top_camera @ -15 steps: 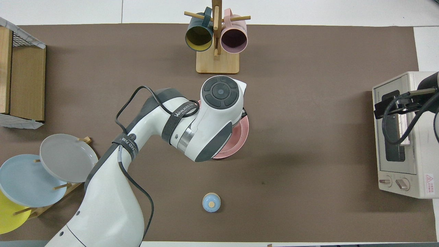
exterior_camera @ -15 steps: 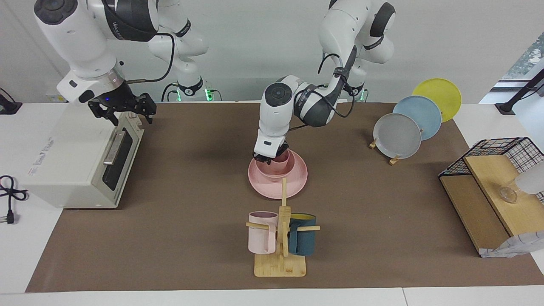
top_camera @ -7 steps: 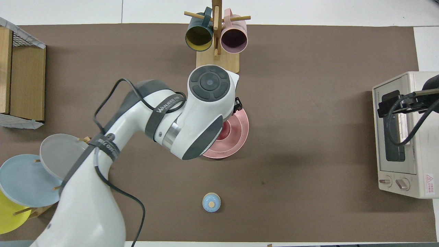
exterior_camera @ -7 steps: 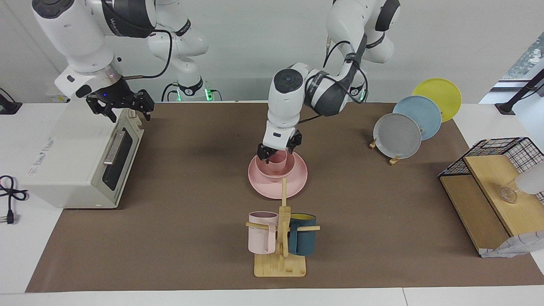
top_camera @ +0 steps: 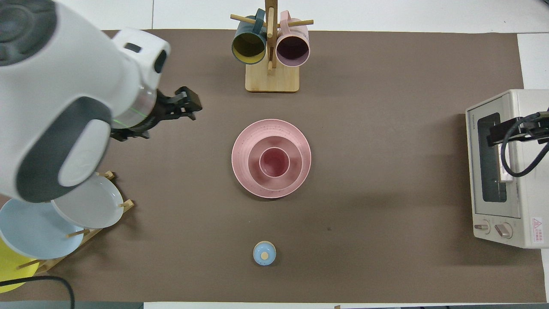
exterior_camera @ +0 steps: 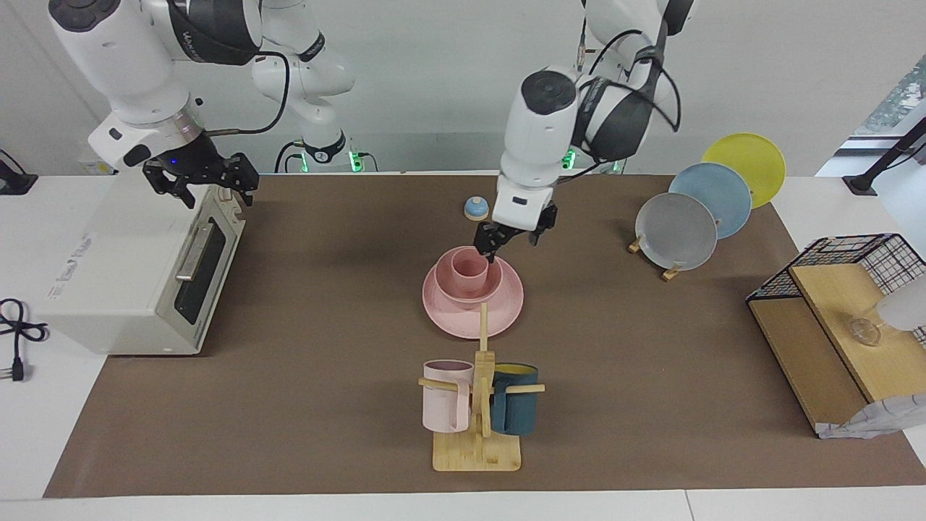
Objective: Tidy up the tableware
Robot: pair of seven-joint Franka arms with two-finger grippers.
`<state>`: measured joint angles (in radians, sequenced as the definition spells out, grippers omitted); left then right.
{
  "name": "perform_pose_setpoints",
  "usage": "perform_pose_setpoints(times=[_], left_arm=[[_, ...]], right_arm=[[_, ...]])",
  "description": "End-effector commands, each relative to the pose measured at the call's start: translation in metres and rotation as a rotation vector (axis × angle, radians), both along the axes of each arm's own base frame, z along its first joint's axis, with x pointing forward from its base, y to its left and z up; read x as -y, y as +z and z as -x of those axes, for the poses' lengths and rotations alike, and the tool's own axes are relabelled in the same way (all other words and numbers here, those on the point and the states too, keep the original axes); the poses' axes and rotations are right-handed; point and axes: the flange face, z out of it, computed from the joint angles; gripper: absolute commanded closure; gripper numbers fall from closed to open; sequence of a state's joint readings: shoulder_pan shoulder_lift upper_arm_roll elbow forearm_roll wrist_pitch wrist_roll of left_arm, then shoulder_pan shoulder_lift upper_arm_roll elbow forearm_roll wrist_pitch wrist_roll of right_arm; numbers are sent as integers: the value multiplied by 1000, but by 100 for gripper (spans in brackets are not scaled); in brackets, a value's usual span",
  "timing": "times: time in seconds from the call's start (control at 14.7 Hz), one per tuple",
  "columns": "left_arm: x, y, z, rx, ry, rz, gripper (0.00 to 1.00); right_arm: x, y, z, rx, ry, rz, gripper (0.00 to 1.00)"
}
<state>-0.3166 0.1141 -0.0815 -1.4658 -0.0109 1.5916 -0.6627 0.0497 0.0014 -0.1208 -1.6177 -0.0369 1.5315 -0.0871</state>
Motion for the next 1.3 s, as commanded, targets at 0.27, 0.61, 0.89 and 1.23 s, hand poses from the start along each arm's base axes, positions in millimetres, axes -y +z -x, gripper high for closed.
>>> perform_pose_setpoints(times=[0.27,0.61,0.89,1.23], left_arm=[[-154,14,14,-73,-252,-25,0],[-177,-13,23,-23,-265,-30,0],[-184,-6,25,-42,-259,-29,0],[-169,8,8,-10,-266,16,0]], right_arm=[[-11,6,3,29,39,2,0],[-19,6,3,30,51,2,0],[-18,6,4,29,48,0,0],[-14,7,3,32,42,1,0]])
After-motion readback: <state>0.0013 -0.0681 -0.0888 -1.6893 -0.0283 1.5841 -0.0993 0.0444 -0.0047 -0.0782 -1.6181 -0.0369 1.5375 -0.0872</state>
